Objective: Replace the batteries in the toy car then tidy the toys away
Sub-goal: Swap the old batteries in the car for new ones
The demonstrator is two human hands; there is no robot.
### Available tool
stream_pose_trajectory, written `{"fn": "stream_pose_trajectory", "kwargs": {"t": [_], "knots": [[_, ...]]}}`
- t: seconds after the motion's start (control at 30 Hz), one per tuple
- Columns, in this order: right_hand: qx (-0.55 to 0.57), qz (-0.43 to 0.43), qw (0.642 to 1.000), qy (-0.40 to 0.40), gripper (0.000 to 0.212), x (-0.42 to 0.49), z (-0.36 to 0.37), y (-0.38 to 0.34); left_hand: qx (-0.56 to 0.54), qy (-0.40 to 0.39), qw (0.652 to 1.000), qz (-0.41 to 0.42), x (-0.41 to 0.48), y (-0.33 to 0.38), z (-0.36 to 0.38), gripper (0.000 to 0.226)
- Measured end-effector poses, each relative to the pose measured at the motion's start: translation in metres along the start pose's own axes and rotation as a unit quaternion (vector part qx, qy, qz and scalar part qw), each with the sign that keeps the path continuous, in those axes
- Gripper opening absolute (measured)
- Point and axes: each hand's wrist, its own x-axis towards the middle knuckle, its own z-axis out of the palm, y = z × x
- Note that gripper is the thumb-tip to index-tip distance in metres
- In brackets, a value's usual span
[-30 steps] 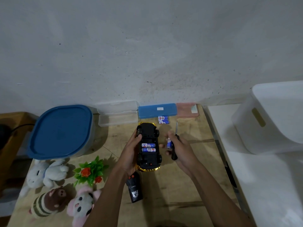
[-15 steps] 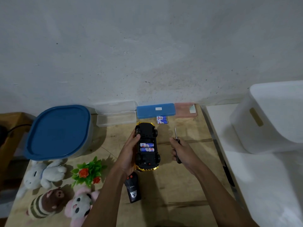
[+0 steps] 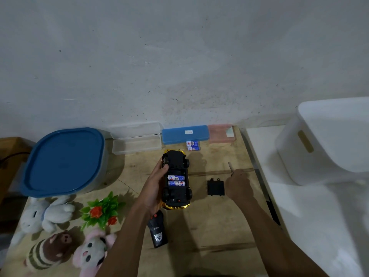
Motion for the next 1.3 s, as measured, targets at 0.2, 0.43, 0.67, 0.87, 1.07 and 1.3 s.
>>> {"fn": "stream_pose_trajectory", "kwargs": {"t": [0.2,0.43,0.67,0.87,1.07,1.3], "knots": [[0.048,-0.012,0.998,0.024,0.023,0.001,0.009,0.002,0.008,0.004,1.0,0.005,0.0,0.001,0.001,0.035],[0.127,-0.037,0.989,0.069,0.032,-0.016,-0.017,0.005,0.002,0.001,1.0,0.011,0.005,0.001,-0.001,0.038],[0.231,-0.238,0.935,-0.128,0.01,-0.079,-0.059,-0.062,0.01,0.0,0.999,0.036,0.009,0.001,-0.001,0.043],[0.224,-0.221,0.94,-0.131,0.017,-0.092,-0.035,-0.084,-0.002,0.009,0.998,0.056,0.009,0.001,0.002,0.055],[0.254,-0.168,0.942,-0.138,0.033,-0.103,-0.035,-0.095,0.001,0.007,0.997,0.074,0.009,-0.003,0.0,0.058],[0.208,-0.179,0.953,-0.126,0.043,-0.105,-0.039,-0.101,0.018,-0.008,0.995,0.094,0.006,-0.002,-0.003,0.058]]}}
